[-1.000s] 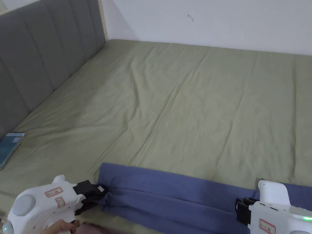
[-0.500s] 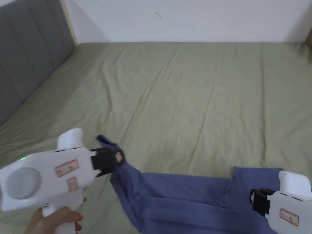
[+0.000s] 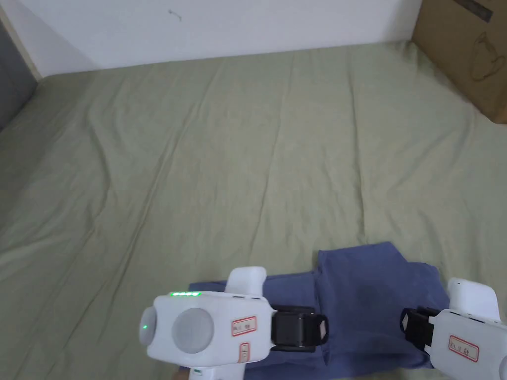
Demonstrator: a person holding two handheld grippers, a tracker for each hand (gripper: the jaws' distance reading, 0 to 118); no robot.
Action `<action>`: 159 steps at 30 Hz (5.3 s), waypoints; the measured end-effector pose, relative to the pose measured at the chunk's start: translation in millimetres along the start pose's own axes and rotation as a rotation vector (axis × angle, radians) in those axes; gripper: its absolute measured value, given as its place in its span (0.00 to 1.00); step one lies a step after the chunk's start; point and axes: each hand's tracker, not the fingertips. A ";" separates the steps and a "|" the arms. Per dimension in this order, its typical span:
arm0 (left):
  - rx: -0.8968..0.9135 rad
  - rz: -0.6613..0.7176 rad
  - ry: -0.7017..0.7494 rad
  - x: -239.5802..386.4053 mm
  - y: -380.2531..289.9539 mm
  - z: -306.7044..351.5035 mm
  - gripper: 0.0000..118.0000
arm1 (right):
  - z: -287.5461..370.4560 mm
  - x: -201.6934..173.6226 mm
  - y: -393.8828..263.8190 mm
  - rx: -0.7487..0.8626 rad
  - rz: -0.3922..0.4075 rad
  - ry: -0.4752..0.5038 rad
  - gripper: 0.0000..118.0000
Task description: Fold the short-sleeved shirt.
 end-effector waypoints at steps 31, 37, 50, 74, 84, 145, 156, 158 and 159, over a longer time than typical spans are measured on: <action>-0.054 0.048 -0.185 1.4 -23.4 -9.4 0.01 | 13.9 9.2 -4.1 0.035 -0.046 0.017 0.00; 0.217 0.213 -0.150 -86.9 -20.3 86.3 0.09 | 11.8 -11.0 2.6 0.033 0.014 0.027 0.00; 0.190 0.503 -0.344 -187.2 -41.4 63.7 0.92 | -1.7 -63.3 12.8 -0.019 0.147 0.044 0.00; 0.264 0.581 -0.070 -261.8 -49.1 206.5 0.10 | -13.4 -84.5 14.7 -0.060 0.199 0.043 0.00; 0.298 0.446 0.094 -184.4 -8.4 234.8 0.10 | -17.5 -72.3 9.3 -0.084 0.172 0.058 0.00; 0.070 0.230 -0.273 -66.1 12.5 39.7 0.00 | -0.4 -27.8 13.3 -0.055 0.097 0.068 0.00; 0.233 0.471 -0.131 -167.9 -49.5 118.4 0.00 | -70.4 -130.6 9.7 -0.227 0.233 0.221 0.00; 0.242 0.486 -0.130 -176.4 -56.0 120.5 0.00 | -90.1 -133.9 -0.4 -0.245 0.257 0.173 0.00; 0.247 0.491 -0.134 -166.8 -57.5 121.2 0.00 | -91.2 -135.3 -2.4 -0.237 0.289 0.154 0.00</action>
